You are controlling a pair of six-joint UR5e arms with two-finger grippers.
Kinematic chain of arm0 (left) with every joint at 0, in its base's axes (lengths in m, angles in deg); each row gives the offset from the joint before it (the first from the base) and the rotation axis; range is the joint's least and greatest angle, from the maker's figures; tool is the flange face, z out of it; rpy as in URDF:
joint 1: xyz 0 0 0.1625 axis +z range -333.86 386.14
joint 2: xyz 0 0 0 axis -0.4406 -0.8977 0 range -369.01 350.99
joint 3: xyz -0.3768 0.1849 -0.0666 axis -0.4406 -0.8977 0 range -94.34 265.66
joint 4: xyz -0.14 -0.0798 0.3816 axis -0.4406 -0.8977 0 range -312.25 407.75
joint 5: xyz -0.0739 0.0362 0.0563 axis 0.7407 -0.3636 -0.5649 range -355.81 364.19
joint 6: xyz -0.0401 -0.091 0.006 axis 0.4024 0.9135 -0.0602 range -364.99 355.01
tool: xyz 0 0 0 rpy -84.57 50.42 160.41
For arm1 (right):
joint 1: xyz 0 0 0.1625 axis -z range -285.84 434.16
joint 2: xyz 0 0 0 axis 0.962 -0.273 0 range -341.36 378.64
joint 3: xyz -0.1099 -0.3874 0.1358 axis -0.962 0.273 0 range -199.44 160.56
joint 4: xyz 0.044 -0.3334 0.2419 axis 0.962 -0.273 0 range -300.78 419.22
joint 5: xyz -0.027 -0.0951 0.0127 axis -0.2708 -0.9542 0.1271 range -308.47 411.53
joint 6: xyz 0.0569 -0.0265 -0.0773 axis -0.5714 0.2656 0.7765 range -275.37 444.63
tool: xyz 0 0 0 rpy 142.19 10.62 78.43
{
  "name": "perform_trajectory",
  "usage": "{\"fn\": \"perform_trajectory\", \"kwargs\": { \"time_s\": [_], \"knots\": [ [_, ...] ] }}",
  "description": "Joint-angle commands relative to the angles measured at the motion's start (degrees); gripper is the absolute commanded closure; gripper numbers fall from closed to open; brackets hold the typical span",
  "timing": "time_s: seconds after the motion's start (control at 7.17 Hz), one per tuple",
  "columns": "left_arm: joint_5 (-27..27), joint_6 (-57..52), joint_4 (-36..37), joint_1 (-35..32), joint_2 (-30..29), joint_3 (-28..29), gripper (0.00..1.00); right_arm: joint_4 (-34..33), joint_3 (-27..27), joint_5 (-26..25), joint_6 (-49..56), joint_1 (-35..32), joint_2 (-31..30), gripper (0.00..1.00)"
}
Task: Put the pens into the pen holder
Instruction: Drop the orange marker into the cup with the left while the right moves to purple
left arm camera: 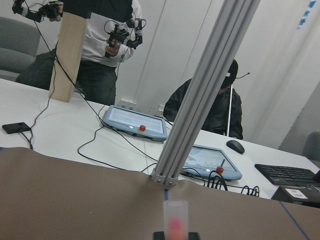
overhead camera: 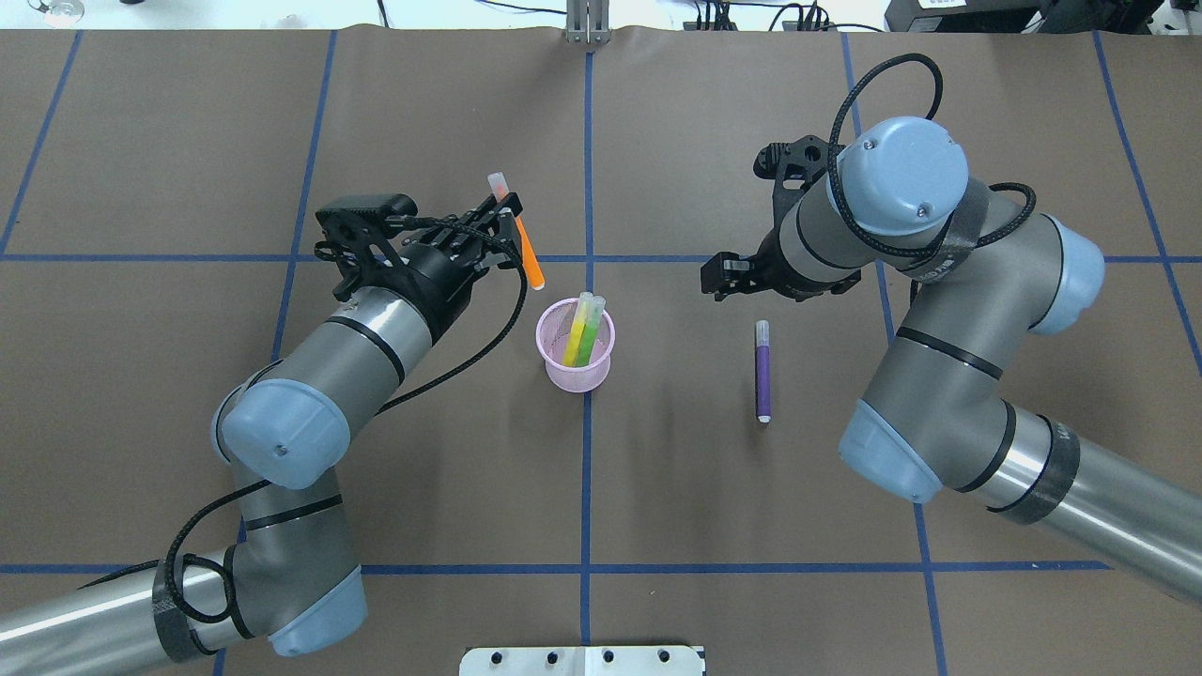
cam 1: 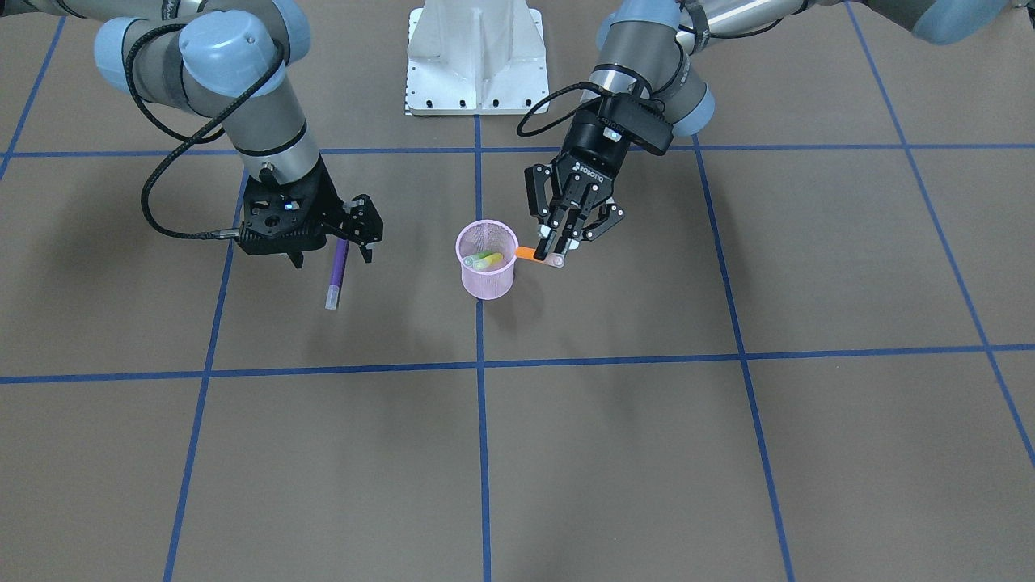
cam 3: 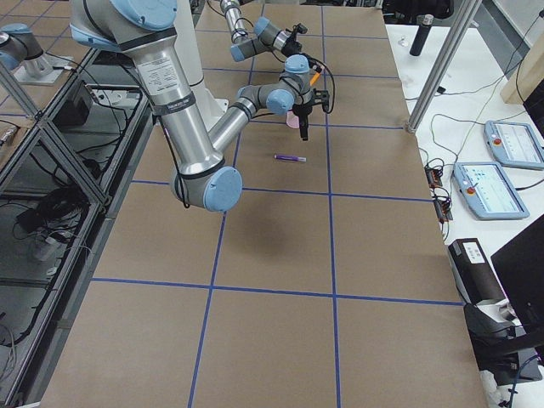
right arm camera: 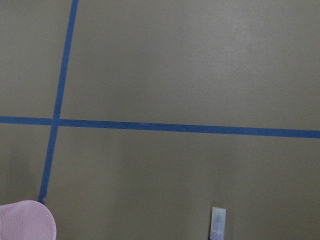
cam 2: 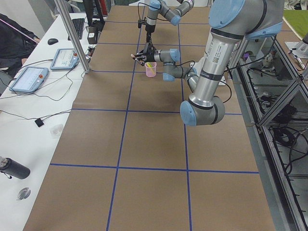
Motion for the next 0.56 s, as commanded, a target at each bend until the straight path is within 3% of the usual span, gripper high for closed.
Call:
{"fn": "perform_trajectory", "kwargs": {
  "time_s": [0.0,0.42],
  "knots": [
    [1.85,-1.46,-0.24,1.41,-3.15,1.91,1.0,0.26,2.62,3.19,-3.51,-0.32,-0.05,0.0],
    [1.94,-1.55,-0.24,1.78,-5.18,5.26,1.0,0.61,6.76,3.37,-4.39,-0.76,0.56,0.01]
  ]
}}
